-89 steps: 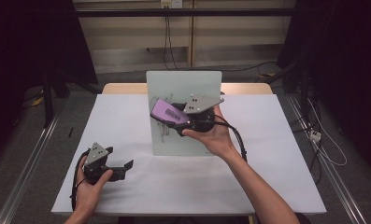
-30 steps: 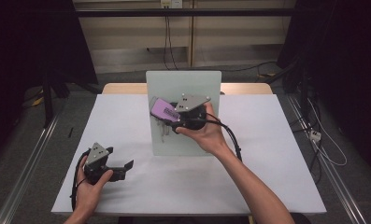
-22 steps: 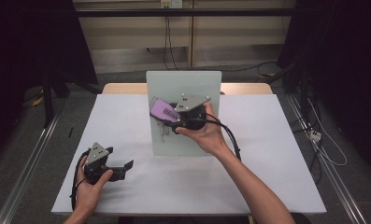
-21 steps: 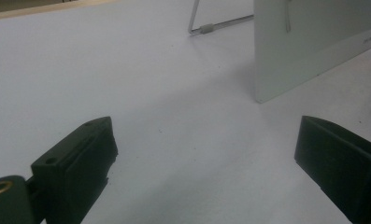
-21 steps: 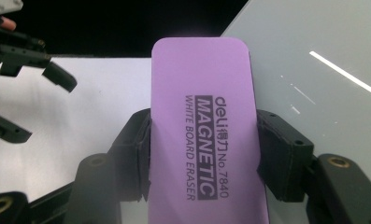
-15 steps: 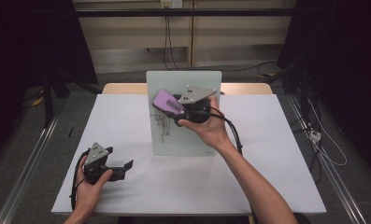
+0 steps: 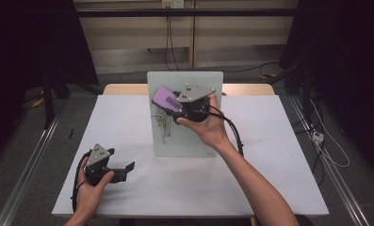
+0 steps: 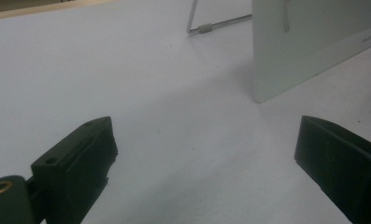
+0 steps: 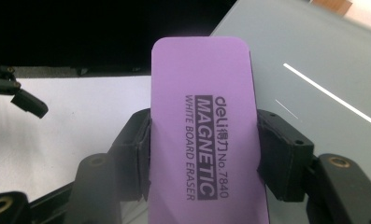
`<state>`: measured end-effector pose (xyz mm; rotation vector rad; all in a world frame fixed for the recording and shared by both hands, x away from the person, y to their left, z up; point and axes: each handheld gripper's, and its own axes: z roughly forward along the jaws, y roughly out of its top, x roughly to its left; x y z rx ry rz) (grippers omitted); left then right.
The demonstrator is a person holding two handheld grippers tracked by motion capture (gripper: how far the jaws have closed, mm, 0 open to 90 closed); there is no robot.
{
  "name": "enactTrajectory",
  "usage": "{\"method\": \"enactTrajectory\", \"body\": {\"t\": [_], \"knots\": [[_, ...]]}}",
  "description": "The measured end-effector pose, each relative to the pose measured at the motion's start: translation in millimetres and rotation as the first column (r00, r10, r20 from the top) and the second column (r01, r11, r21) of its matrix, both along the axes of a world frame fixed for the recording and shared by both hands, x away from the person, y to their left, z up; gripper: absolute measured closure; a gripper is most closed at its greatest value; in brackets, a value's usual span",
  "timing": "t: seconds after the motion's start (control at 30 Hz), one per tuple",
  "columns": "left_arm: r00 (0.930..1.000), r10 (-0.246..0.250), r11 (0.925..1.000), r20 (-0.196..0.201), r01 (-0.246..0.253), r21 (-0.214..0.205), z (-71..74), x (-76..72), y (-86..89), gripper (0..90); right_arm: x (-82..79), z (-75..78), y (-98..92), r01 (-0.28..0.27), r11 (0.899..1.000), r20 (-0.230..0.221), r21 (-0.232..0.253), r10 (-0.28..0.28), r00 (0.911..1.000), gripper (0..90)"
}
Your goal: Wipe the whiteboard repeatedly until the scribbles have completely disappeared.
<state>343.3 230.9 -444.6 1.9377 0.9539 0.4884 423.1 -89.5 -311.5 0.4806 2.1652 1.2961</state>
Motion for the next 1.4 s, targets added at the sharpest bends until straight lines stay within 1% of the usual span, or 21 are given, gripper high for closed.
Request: {"method": "enactTrajectory", "body": {"t": [0.1,0.2,0.33,0.37,0.4,0.5,0.6,0.7,0.8,0.87,1.03,1.13,1.17,1.2,1.23,1.27,1.33,1.4], "knots": [[1.0000,0.001,1.0000,-0.001,-0.001,0.000,-0.3,0.0,0.6,5.2,-2.6,-9.3,2.4,-0.012,1.000,-0.012,-0.004,0.012,0.9999,41.9],[1.0000,0.002,1.0000,-0.002,-0.002,0.001,-0.6,0.5,0.5,5.2,-6.1,-18.3,4.9,-0.022,1.000,-0.024,-0.021,0.022,0.9995,41.9],[1.0000,0.001,1.0000,-0.002,-0.001,0.000,-0.3,-0.2,-0.4,5.2,-10.1,-30.2,6.4,-0.037,0.999,-0.046,-0.032,0.036,0.9983,41.9],[1.0000,0.000,1.0000,-0.001,0.000,0.002,-0.5,0.2,-0.2,5.2,-11.1,-34.0,6.8,-0.044,0.999,-0.058,-0.032,0.042,0.9974,42.0],[1.0000,0.003,1.0000,-0.001,-0.003,-0.003,-1.0,0.5,-0.6,5.3,-12.2,-37.5,7.6,-0.047,0.998,-0.062,-0.037,0.045,0.9971,42.0],[1.0000,-0.001,1.0000,-0.006,0.001,0.004,-1.5,0.9,-1.0,5.3,-14.6,-42.2,10.4,-0.052,0.997,-0.073,-0.055,0.048,0.9961,42.0],[1.0000,-0.004,1.0000,-0.005,0.004,0.006,-1.4,1.0,-1.6,5.2,-11.5,-37.8,9.2,-0.061,0.997,-0.093,-0.050,0.056,0.9941,41.9],[1.0000,0.000,1.0000,-0.009,0.000,0.004,-2.1,1.6,-1.9,5.2,-8.5,-29.4,9.3,-0.054,0.998,-0.076,-0.043,0.051,0.9958,41.9],[1.0000,-0.005,1.0000,-0.009,0.005,0.003,-2.3,1.7,-2.5,5.2,-3.4,-19.6,9.4,-0.048,0.999,-0.067,-0.024,0.046,0.9966,41.9],[1.0000,-0.003,1.0000,-0.009,0.003,-0.001,-2.3,1.4,-2.8,5.2,-0.9,-12.5,9.8,-0.040,0.999,-0.054,-0.014,0.039,0.9978,41.9],[0.9999,-0.006,1.0000,-0.011,0.006,0.005,-2.0,1.5,-1.7,5.2,6.2,3.8,13.3,-0.023,1.000,-0.020,0.009,0.023,0.9995,41.9],[0.9999,-0.005,1.0000,-0.010,0.005,0.003,-2.1,1.4,-1.8,5.2,6.9,2.8,18.1,-0.021,1.000,-0.008,0.009,0.021,0.9997,42.0],[0.9999,-0.003,1.0000,-0.012,0.003,-0.003,-2.6,1.3,-2.5,5.3,6.7,1.3,19.4,-0.023,1.000,-0.011,0.011,0.023,0.9997,42.0],[0.9999,-0.005,1.0000,-0.010,0.005,0.001,-2.5,1.4,-2.5,5.2,6.3,-0.1,20.8,-0.024,1.000,-0.014,0.007,0.024,0.9996,42.0],[0.9999,-0.003,1.0000,-0.010,0.003,-0.001,-2.3,1.1,-2.8,5.2,5.7,-1.5,22.5,-0.025,1.000,-0.018,0.002,0.025,0.9995,42.0],[1.0000,-0.007,0.9999,-0.006,0.007,0.008,-1.7,1.2,-2.1,5.3,4.9,-3.2,24.7,-0.027,1.000,-0.021,-0.007,0.026,0.9994,42.0],[1.0000,-0.007,1.0000,-0.006,0.007,0.005,-1.3,0.9,-2.0,5.2,3.2,-7.5,29.4,-0.035,0.999,-0.027,-0.030,0.034,0.9991,42.0],[1.0000,-0.006,1.0000,-0.007,0.006,0.005,-1.7,0.8,-1.7,5.2,2.3,-12.4,32.9,-0.044,0.998,-0.036,-0.037,0.043,0.9984,42.1]]}}
